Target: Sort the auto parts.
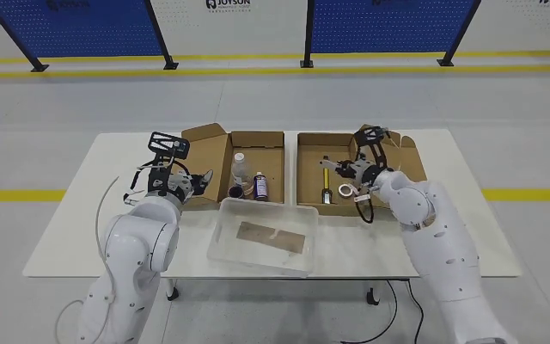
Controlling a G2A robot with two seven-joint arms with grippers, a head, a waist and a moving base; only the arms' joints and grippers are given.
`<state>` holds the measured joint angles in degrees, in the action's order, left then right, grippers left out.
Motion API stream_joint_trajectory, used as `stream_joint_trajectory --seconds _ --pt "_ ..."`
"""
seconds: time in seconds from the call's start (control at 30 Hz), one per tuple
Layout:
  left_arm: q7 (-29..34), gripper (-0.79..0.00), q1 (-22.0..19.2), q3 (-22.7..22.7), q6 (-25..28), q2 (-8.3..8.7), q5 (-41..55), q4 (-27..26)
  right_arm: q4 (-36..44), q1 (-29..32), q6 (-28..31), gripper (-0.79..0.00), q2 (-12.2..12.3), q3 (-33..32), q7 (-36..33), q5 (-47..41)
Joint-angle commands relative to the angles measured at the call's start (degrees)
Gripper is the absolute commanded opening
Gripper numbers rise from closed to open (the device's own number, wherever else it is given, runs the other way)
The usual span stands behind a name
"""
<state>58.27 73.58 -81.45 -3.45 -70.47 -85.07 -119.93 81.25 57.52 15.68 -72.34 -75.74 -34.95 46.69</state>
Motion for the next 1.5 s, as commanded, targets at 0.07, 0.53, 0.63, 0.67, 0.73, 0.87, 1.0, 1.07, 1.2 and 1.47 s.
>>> stream_joint_trajectory --seconds 0.07,0.53,0.63,0.67,0.73,0.87,1.0,1.07,1.2,1.47 --pt "0.0 0.0 0.0 0.0 0.0 0.0 0.0 0.0 13.14 8.69 -1.39 0.0 1.07 -4.32 0.42 2.31" --pt "0.0 0.0 0.0 0.0 0.0 0.0 0.0 0.0 30.4 27.64 -3.92 0.0 2.36 -13.58 7.52 3.67" --pt "0.0 -0.001 0.0 0.0 0.0 0.0 0.0 0.0 30.42 27.61 -3.89 0.0 2.35 -13.56 7.51 3.65" --pt "0.0 -0.001 0.0 0.0 0.0 0.0 0.0 0.0 30.4 27.58 -3.9 0.0 2.35 -13.55 7.5 3.65" --pt "0.0 0.0 0.0 0.0 0.0 0.0 0.0 0.0 30.39 27.58 -3.9 0.0 2.35 -13.55 7.49 3.66" --pt "0.0 0.0 0.0 0.0 0.0 0.0 0.0 0.0 30.39 27.58 -3.91 0.0 2.35 -13.55 7.49 3.66" --pt "0.0 -0.001 0.0 0.0 0.0 0.0 0.0 0.0 30.39 27.58 -3.91 0.0 2.35 -13.55 7.49 3.66" --pt "0.0 -0.001 0.0 0.0 0.0 0.0 0.0 0.0 30.39 27.58 -3.91 0.0 2.35 -13.55 7.49 3.66" --pt "0.0 -0.001 0.0 0.0 0.0 0.0 0.0 0.0 30.39 27.58 -3.91 0.0 2.35 -13.55 7.49 3.66" --pt "0.0 -0.001 0.0 0.0 0.0 0.0 0.0 0.0 30.39 27.58 -3.91 0.0 2.35 -13.55 7.49 3.66"
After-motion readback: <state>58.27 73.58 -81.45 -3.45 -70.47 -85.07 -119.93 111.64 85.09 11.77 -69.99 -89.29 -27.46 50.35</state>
